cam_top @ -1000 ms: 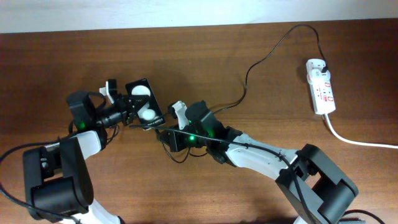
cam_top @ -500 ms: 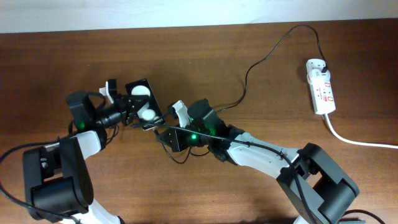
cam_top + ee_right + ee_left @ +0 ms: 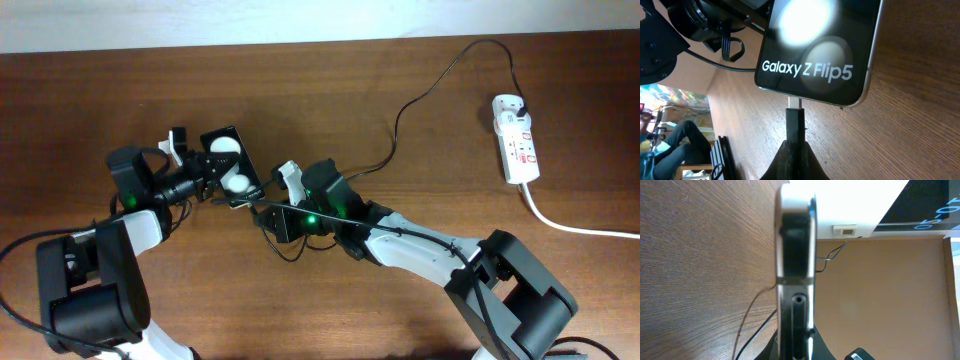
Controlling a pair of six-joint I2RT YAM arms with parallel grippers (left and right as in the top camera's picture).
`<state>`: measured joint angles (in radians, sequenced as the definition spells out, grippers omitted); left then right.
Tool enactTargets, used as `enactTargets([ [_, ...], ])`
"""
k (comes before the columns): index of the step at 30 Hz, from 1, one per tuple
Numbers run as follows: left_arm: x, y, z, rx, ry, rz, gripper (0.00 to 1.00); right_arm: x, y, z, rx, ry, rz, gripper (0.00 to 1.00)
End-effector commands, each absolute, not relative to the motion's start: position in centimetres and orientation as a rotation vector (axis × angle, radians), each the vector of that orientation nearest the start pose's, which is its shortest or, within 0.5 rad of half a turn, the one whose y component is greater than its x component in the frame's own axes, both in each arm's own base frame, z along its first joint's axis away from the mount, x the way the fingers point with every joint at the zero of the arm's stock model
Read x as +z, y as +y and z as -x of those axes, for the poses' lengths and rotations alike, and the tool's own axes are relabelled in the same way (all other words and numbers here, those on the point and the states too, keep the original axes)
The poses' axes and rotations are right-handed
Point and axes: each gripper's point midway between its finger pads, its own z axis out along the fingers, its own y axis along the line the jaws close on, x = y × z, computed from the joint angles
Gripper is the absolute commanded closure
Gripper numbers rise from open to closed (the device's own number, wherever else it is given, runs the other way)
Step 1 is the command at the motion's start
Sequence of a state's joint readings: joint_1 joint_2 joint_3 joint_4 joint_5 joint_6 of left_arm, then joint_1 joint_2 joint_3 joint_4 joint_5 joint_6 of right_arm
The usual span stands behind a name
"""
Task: Plug charger to phone and switch on socket
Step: 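Push the plug upward into the phone's charging port with the right gripper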
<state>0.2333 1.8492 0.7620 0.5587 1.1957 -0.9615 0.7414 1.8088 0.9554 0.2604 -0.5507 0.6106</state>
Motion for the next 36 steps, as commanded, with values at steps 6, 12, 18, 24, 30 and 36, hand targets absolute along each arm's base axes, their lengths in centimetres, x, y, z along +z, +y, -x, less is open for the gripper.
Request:
enactTargets([
  [6, 12.2, -7.2, -40.0, -1.704, 2.071, 0.409, 1.00, 10.0, 37.3, -30.4, 1.183, 2.351, 0.421, 0.96],
  [12, 12.3, -7.2, -39.9, -1.708, 2.071, 0.405, 1.00, 10.5, 36.9, -32.1, 1.149, 2.332, 0.268, 0.96],
  [18, 12.4, -7.3, -39.8, -1.717, 2.070, 0.394, 1.00, 10.9, 36.5, -33.4, 1.104, 2.294, 0.197, 0.96],
  [24, 12.4, -7.8, -39.6, -1.731, 2.075, 0.375, 1.00, 12.1, 36.7, -34.3, 1.100, 2.227, 0.181, 0.96],
  [30, 12.5, -8.4, -39.5, -1.736, 2.079, 0.354, 1.00, 12.6, 36.4, -35.1, 1.076, 2.189, 0.155, 0.96],
  [36, 12.5, -8.4, -39.5, -1.736, 2.079, 0.354, 1.00, 13.5, 36.5, -35.7, 1.077, 2.141, 0.142, 0.96],
])
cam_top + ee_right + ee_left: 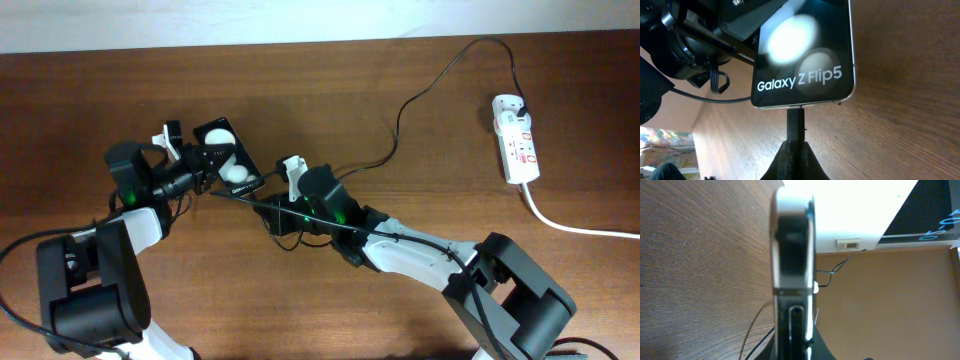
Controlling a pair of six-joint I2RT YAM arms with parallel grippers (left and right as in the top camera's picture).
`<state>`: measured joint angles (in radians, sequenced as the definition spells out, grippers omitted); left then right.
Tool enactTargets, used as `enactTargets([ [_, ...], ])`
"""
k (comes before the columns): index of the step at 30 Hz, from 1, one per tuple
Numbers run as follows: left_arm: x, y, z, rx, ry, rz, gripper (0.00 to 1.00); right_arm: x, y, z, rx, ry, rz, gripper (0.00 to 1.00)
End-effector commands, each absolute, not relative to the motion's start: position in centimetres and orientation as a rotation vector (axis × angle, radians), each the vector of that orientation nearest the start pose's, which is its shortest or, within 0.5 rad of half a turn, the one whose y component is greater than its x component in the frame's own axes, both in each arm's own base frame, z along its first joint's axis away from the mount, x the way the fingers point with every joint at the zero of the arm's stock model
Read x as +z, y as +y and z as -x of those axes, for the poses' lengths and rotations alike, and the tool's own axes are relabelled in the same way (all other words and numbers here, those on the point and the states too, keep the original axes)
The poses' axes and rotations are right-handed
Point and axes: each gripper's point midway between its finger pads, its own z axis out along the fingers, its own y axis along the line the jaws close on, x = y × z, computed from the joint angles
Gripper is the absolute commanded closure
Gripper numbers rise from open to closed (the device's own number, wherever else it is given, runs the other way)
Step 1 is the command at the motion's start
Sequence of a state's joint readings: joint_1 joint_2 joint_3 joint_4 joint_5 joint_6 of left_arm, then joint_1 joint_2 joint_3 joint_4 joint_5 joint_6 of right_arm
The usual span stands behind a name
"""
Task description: Plug charger to phone and switch on socket
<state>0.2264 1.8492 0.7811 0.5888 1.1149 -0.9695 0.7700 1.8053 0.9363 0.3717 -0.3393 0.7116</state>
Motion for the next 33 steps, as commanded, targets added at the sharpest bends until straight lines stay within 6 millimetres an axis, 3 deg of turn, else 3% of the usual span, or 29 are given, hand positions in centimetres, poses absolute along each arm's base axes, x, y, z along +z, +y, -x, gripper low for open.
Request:
enactTargets([
  [1, 12.5, -8.3, -39.5, -1.736, 2.079, 0.355, 1.00, 13.6, 36.5, -35.8, 1.077, 2.135, 0.140, 0.96],
  [24, 12.5, -8.3, -39.6, -1.732, 2.079, 0.358, 1.00, 13.5, 36.4, -35.8, 1.068, 2.141, 0.136, 0.95],
  [27, 12.4, -8.2, -39.7, -1.725, 2.078, 0.364, 1.00, 12.8, 36.2, -35.6, 1.051, 2.173, 0.143, 0.77],
  [30, 12.2, -8.0, -40.0, -1.694, 2.076, 0.379, 1.00, 11.4, 35.8, -35.0, 1.020, 2.241, 0.143, 0.53],
  [33, 12.2, -8.0, -40.0, -1.653, 2.065, 0.303, 1.00, 12.6, 36.1, -34.4, 1.028, 2.200, 0.256, 0.39],
])
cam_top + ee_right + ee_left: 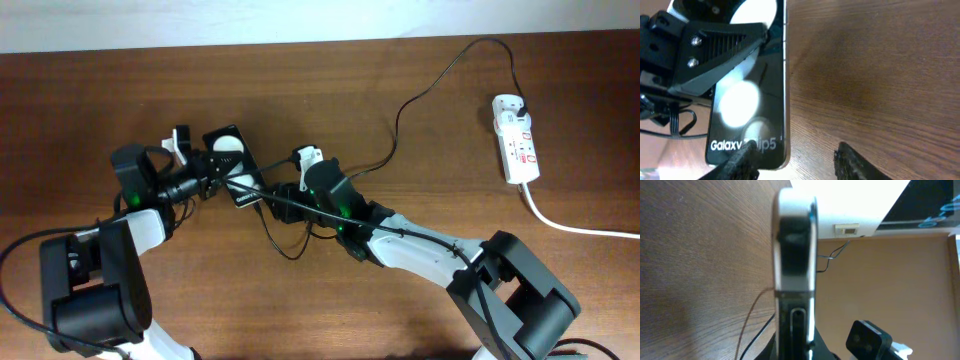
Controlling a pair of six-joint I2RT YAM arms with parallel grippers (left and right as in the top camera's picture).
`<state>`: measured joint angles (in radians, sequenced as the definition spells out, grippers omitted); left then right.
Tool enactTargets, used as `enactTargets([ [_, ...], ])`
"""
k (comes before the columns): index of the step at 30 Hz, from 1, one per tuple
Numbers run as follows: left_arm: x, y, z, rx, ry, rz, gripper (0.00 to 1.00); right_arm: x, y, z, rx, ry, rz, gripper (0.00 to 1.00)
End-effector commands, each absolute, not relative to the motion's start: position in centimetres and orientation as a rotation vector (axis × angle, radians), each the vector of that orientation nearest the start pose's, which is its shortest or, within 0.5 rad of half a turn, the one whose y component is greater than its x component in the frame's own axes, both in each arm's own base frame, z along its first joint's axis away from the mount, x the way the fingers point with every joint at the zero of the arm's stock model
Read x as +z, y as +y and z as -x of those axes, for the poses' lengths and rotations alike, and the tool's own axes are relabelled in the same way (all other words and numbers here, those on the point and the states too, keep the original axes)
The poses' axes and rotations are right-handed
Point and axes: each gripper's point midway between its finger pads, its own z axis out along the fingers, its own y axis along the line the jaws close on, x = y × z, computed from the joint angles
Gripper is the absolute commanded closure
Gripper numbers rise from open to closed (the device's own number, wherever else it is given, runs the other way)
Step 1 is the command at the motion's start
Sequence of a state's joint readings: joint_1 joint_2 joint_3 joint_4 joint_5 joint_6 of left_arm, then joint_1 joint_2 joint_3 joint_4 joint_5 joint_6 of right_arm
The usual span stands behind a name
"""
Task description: Plug charger to phone and switch on socket
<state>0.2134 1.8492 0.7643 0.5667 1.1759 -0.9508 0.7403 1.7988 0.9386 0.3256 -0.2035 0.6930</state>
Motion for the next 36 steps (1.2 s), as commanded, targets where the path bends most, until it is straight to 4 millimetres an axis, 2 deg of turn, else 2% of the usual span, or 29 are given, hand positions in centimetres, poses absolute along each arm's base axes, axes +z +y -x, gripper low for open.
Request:
enactTargets([
  [1, 12.2, -8.0, -40.0, -1.637, 2.060, 0.272, 1.00, 13.3, 35.7, -34.5, 1.020, 2.190, 0.265, 0.34],
  [2, 12.2, -8.0, -39.9, -1.621, 2.057, 0.233, 0.99, 13.9, 35.0, -34.6, 1.000, 2.193, 0.266, 0.33],
  [3, 12.0, -8.0, -39.9, -1.609, 2.060, 0.218, 1.00, 14.0, 33.1, -34.7, 0.953, 2.233, 0.250, 0.31],
  [6, 10.5, -7.9, -39.9, -1.574, 2.111, 0.304, 1.00, 11.8, 26.1, -34.8, 0.802, 2.445, 0.090, 0.26],
  [7, 10.0, -8.3, -40.0, -1.547, 2.133, 0.315, 1.00, 10.7, 23.4, -34.1, 0.772, 2.545, 0.017, 0.24],
  [8, 9.7, -9.3, -40.0, -1.529, 2.149, 0.294, 1.00, 9.7, 21.6, -33.3, 0.753, 2.626, -0.040, 0.23],
  [11, 8.3, -10.7, -40.1, -1.447, 2.214, 0.293, 1.00, 6.9, 17.4, -30.5, 0.616, 2.833, -0.192, 0.18],
  [13, 6.5, -10.8, -40.3, -1.320, 2.311, 0.331, 1.00, 5.7, 15.2, -28.5, 0.484, 2.936, -0.257, 0.01],
  [16, 6.1, -11.2, -40.4, -1.249, 2.389, 0.300, 1.00, 5.1, 14.2, -27.0, 0.412, 3.003, -0.279, 0.01],
  [18, 5.5, -11.0, -40.4, -1.123, 2.502, 0.283, 1.00, 5.1, 14.2, -27.0, 0.412, 3.003, -0.280, 0.01],
  [21, 5.8, -11.4, -40.4, -0.892, 2.647, 0.177, 1.00, 5.2, 14.3, -27.3, 0.421, 2.990, -0.276, 0.02],
  [27, 4.8, -13.1, -40.4, -0.616, 2.699, 0.085, 0.99, 5.2, 14.3, -27.3, 0.421, 2.990, -0.276, 0.01],
  [31, 4.7, -14.0, -40.4, -0.556, 2.692, 0.045, 0.89, 5.2, 14.3, -27.3, 0.421, 2.990, -0.276, 0.01],
  [36, 4.6, -13.9, -40.5, -0.529, 2.692, 0.041, 0.88, 5.2, 14.3, -27.3, 0.421, 2.990, -0.276, 0.01],
])
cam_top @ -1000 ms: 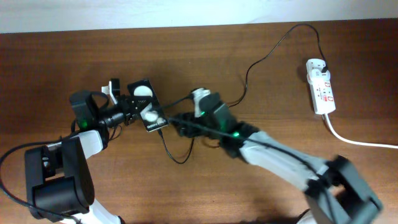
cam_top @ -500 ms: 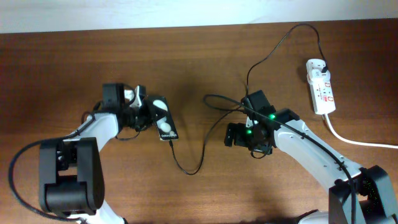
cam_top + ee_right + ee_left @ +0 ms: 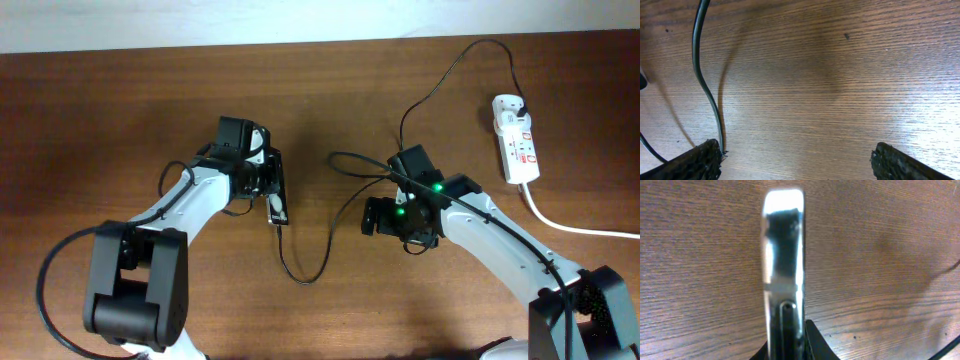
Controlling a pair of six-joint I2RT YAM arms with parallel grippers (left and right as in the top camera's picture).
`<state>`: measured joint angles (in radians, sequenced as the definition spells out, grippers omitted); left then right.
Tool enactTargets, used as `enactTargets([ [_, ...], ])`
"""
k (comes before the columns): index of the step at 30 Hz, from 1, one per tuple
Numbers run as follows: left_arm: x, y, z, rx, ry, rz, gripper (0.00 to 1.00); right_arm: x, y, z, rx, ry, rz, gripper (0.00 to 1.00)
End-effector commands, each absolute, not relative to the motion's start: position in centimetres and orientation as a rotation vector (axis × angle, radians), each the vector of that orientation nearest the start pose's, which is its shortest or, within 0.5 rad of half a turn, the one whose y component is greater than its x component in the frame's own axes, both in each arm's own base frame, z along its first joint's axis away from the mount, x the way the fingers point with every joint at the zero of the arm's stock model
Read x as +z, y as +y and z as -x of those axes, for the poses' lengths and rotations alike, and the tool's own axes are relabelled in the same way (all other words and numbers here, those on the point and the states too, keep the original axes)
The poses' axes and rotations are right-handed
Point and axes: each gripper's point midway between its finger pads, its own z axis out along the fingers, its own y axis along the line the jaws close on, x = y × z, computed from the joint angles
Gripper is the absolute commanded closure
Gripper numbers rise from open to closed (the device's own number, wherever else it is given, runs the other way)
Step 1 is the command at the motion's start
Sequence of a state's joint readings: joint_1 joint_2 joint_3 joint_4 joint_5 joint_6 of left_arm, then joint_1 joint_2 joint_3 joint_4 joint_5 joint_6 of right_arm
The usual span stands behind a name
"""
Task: Plug charger to phone and switch on socket
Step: 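Lower the phone flat onto the table with the left gripper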
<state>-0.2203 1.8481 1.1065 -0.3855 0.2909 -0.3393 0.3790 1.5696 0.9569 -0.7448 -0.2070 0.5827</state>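
Note:
My left gripper is shut on the phone, which shows edge-on over the wood. From overhead the phone is a dark strip at the table's centre-left, held by the left gripper. The black charger cable leaves the phone's near end, loops across the table and runs to the white power strip at the far right. My right gripper stands wide open with nothing in it, its left finger next to the cable. Overhead, the right gripper is right of centre.
A thick white lead runs from the power strip off the right edge. The cable's slack lies in loops between the two arms. The wooden table ends at a white wall along the far edge.
The left gripper has carried the phone rightward to the table's centre-left, the cable still attached. The right gripper has moved away from the phone to right of centre and stands wider open.
At first my left gripper held the phone at the left while my right gripper, shut on the charger plug, held it at the phone's bottom port. Then the plug sat in the port. Later the right gripper had opened beside the phone; now it is well clear.

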Motion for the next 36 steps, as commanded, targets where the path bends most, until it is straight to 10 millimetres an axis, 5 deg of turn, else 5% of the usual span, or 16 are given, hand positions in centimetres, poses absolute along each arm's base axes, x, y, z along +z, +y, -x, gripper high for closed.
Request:
enactTargets([
  [1, 4.59, -13.94, -40.47, -0.529, 2.692, 0.041, 0.88, 5.22, 14.33, -27.33, 0.421, 2.990, -0.276, 0.01],
  [10, 4.59, -13.96, -40.47, -0.529, 2.692, 0.041, 0.75, 5.22, 14.32, -27.33, 0.421, 2.990, -0.276, 0.01],
  [26, 4.59, -13.96, -40.45, -0.529, 2.693, 0.041, 0.14, 5.22, 14.32, -27.33, 0.421, 2.990, -0.276, 0.01],
  [33, 4.59, -13.96, -40.45, -0.529, 2.693, 0.040, 0.16, 5.22, 14.32, -27.33, 0.421, 2.990, -0.276, 0.01],
  [36, 4.59, -13.96, -40.45, -0.529, 2.693, 0.040, 0.28, 5.22, 14.32, -27.33, 0.421, 2.990, -0.276, 0.01],
])
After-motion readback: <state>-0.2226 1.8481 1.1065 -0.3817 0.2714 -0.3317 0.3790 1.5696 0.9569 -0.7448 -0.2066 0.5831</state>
